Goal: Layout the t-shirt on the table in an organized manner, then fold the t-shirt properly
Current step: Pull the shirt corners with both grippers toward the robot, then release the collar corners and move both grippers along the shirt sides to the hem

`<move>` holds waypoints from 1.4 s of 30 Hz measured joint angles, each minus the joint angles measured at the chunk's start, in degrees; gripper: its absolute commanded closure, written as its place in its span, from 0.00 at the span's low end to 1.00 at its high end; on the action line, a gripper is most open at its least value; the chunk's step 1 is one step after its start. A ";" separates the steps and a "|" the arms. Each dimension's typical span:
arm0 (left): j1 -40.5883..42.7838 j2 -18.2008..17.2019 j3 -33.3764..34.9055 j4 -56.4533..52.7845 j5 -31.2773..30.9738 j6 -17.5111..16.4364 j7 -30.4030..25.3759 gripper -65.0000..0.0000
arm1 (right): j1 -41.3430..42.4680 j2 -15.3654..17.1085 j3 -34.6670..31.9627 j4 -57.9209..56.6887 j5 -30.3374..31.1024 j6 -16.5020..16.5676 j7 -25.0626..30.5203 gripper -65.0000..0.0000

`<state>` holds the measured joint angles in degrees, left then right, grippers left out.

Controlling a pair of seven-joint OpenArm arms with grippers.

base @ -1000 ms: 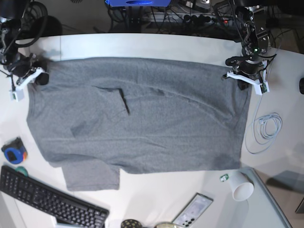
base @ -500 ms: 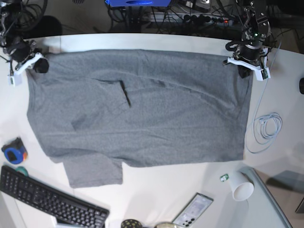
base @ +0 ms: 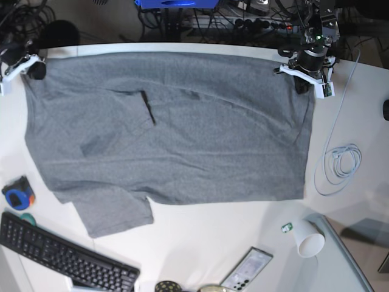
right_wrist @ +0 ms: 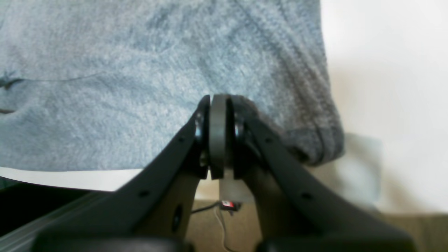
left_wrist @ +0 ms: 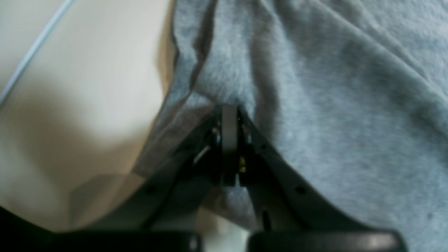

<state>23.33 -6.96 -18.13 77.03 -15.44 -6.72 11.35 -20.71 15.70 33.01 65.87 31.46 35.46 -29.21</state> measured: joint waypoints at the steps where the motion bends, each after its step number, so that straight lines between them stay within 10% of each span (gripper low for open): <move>1: 0.02 0.02 0.00 0.00 0.00 -0.09 0.00 1.00 | 0.02 0.02 0.39 0.02 -0.04 0.00 -0.35 0.95; 24: 2.36 -0.07 -0.57 1.01 -0.48 -0.81 -0.42 1.00 | -3.67 -0.52 0.59 4.79 -1.77 -1.09 -1.99 0.95; 42: -3.93 -0.46 -11.13 16.37 0.35 -0.57 15.32 1.00 | 9.62 0.74 1.60 16.46 -3.43 -1.84 -12.70 0.93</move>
<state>19.40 -7.42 -29.26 93.41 -15.09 -7.29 26.68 -11.09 16.45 34.61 82.32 28.03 33.63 -41.91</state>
